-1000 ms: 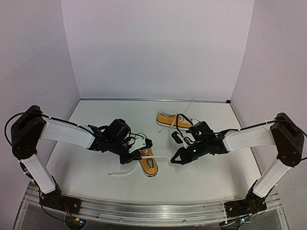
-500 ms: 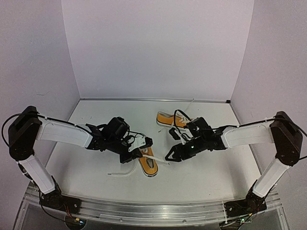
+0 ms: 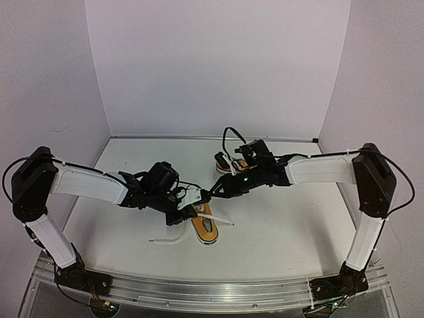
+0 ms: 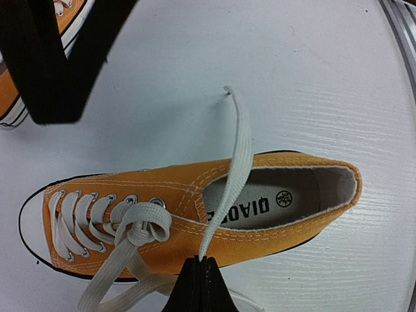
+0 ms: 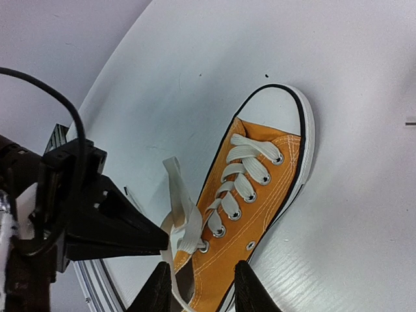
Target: Tie the shoes
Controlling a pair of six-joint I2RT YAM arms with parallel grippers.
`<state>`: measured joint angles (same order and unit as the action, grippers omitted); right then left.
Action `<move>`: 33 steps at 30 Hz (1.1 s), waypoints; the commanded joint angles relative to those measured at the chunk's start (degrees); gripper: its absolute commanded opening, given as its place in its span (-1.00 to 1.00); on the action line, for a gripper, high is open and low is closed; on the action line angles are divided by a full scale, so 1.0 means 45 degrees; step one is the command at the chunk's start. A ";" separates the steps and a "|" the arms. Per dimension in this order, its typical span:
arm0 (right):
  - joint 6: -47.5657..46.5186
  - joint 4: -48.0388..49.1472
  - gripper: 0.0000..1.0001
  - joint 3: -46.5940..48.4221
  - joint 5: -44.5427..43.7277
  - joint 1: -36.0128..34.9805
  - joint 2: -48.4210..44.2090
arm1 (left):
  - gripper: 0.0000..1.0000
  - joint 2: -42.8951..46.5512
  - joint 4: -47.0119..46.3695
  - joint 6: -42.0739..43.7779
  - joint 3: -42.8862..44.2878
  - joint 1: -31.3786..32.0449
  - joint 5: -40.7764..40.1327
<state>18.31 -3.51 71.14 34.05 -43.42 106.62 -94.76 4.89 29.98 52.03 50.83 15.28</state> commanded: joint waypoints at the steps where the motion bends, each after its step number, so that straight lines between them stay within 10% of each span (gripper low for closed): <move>1: 0.0004 -0.0381 -0.42 0.1013 0.0491 -0.0094 0.0755 | -0.97 0.0470 -0.0512 0.0121 -0.0040 -0.0045 -0.0012; 33: -0.0657 -0.1743 -0.76 0.3174 0.0828 -0.0729 0.2979 | -0.97 0.0369 -0.0423 0.0384 0.0058 -0.0022 -0.0409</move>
<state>16.52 -10.44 83.10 37.56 -46.29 119.13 -94.76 4.83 31.52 51.92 50.83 14.16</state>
